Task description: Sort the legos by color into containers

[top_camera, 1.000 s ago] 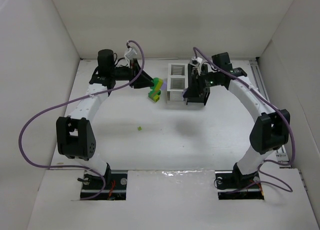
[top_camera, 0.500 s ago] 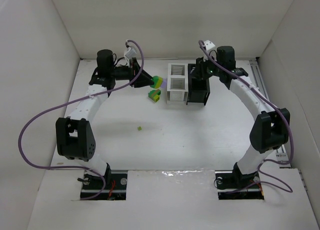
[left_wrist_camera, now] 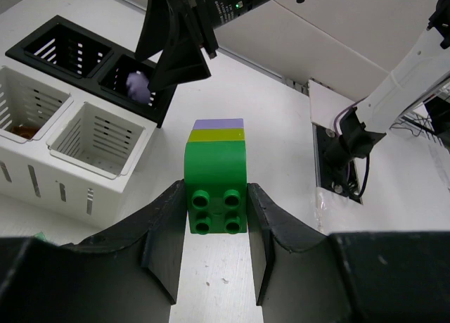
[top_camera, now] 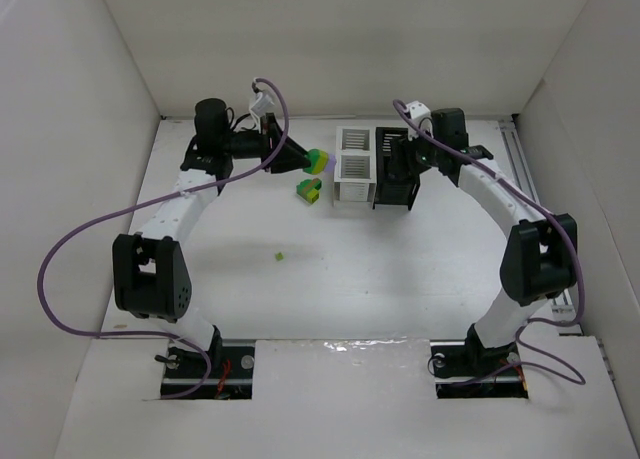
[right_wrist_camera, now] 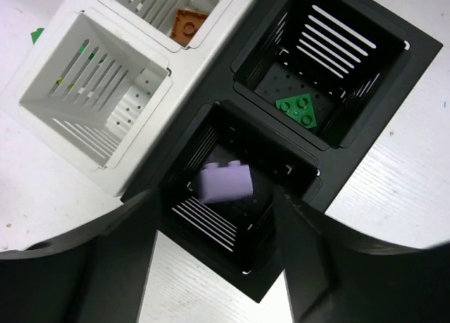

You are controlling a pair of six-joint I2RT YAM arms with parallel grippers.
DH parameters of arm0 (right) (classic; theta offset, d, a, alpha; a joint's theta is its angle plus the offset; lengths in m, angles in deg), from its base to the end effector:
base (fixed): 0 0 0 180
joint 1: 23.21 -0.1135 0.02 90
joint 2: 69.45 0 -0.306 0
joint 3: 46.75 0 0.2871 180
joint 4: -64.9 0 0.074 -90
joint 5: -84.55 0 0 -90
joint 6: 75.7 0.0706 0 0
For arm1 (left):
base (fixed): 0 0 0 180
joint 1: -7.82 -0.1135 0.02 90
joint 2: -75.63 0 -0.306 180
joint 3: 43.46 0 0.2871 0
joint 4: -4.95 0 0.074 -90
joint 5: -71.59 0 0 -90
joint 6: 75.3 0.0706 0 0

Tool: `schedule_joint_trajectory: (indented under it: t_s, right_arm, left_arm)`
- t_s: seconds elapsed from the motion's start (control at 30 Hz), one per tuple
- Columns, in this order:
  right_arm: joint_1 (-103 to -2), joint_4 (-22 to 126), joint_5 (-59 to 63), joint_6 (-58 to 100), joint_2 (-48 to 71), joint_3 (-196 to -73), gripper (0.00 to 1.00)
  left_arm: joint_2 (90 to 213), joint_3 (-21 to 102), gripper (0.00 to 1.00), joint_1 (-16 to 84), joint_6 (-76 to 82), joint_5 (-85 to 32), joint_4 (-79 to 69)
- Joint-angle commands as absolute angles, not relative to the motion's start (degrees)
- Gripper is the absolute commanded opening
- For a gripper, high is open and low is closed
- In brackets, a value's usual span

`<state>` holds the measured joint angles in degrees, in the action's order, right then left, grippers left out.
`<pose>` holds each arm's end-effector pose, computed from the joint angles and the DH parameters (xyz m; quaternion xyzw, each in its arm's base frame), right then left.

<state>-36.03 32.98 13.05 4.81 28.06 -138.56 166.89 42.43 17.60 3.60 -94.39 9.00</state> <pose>0.4409 0.1233 0.3023 -0.2409 0.8552 0.1568 0.4312 0.3861 -0.1361 0.3905 0.4237 0.5686 -0.5328 0.4619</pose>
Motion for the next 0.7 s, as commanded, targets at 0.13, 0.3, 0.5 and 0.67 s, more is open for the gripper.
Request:
schedule_joint_trajectory:
  t_s: [0.13, 0.3, 0.5, 0.67]
  right_arm:
    - [-35.08, 36.49, 16.84, 3.05, 22.14, -139.06, 0.85]
    - [-32.44, 34.21, 44.77, -1.95, 16.78, -139.06, 0.80]
    - [-39.11, 7.28, 64.41, -13.09, 23.79, -155.61, 0.78]
    - [-42.90, -16.21, 64.95, -32.35, 32.23, -165.50, 0.84]
  left_arm:
    - [165.19, 42.17, 0.00, 18.01, 2.66, -95.31, 13.19]
    - [165.19, 42.17, 0.00, 19.24, 2.66, -96.54, 13.19]
    - [165.19, 42.17, 0.00, 20.29, 2.66, -99.53, 14.94]
    - [165.19, 41.64, 0.00, 20.82, 4.58, -102.51, 15.47]
